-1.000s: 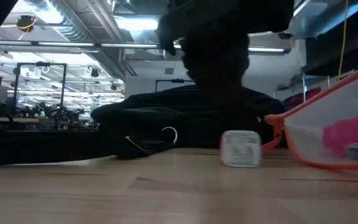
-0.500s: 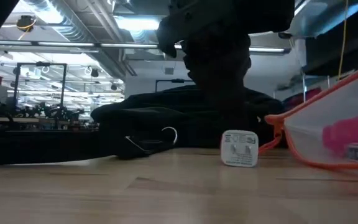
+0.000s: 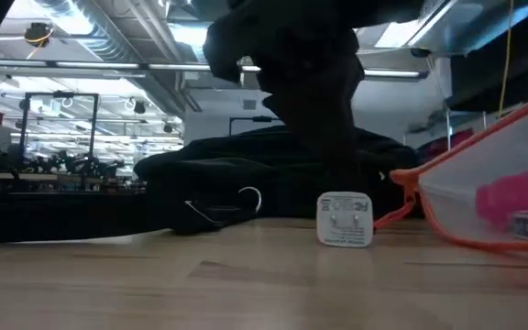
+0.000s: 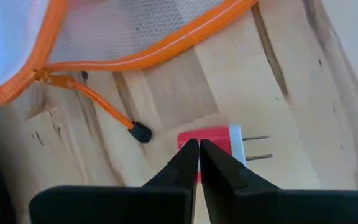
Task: Unpack backpack
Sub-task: Remove the red charger adapter from the transparent white zip bag
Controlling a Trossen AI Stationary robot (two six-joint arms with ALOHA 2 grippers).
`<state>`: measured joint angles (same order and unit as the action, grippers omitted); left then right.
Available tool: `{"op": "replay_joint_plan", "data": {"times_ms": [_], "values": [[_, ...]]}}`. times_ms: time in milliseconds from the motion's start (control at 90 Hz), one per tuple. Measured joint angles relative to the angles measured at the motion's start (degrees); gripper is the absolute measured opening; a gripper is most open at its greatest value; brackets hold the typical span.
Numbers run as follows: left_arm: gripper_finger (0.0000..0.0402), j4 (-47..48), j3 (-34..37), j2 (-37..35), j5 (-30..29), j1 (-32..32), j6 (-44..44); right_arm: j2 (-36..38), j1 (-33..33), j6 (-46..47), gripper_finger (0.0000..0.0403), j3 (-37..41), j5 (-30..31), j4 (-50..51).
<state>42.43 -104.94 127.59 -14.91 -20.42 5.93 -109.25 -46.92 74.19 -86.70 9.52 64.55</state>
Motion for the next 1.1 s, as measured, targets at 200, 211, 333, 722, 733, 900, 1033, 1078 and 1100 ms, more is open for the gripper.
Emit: {"op": "replay_joint_plan", "data": {"times_ms": [200, 211, 333, 722, 733, 900, 1033, 1078, 1100], "values": [[0.0, -7.8, 8.4, -5.2, 0.0, 0.8, -1.0, 0.0, 0.0, -0.1, 0.0, 0.0, 0.1, 0.0], [0.0, -8.2, 8.8, -5.5, 0.1, 0.8, -1.0, 0.0, 0.0, -0.1, 0.0, 0.0, 0.1, 0.0], [0.0, -13.6, 13.3, -8.6, 0.8, 1.1, -1.0, 0.0, 0.0, -0.1, 0.0, 0.0, 0.4, 0.0], [0.0, -31.2, 28.4, -16.0, 2.9, 1.0, -2.9, 0.0, 0.1, -0.2, 0.0, 0.0, 0.4, -0.1], [0.0, -32.0, 28.9, -16.2, 2.9, 1.0, -2.9, 0.0, 0.1, -0.2, 0.0, 0.0, 0.4, -0.1], [0.0, -41.5, 34.3, -17.4, 2.8, 1.0, -4.0, 0.0, 0.1, -0.2, 0.0, 0.0, 0.4, -0.1], [0.0, -47.4, 37.2, -17.5, 2.7, 1.1, -4.2, 0.0, 0.1, -0.2, 0.0, 0.0, 0.5, -0.1], [0.0, -49.4, 38.1, -17.5, 2.7, 1.1, -4.2, 0.0, 0.1, -0.2, 0.0, 0.0, 0.5, -0.1], [0.0, -50.0, 38.5, -17.5, 2.7, 1.1, -4.3, 0.0, 0.1, -0.2, 0.0, 0.0, 0.5, -0.1]]}}
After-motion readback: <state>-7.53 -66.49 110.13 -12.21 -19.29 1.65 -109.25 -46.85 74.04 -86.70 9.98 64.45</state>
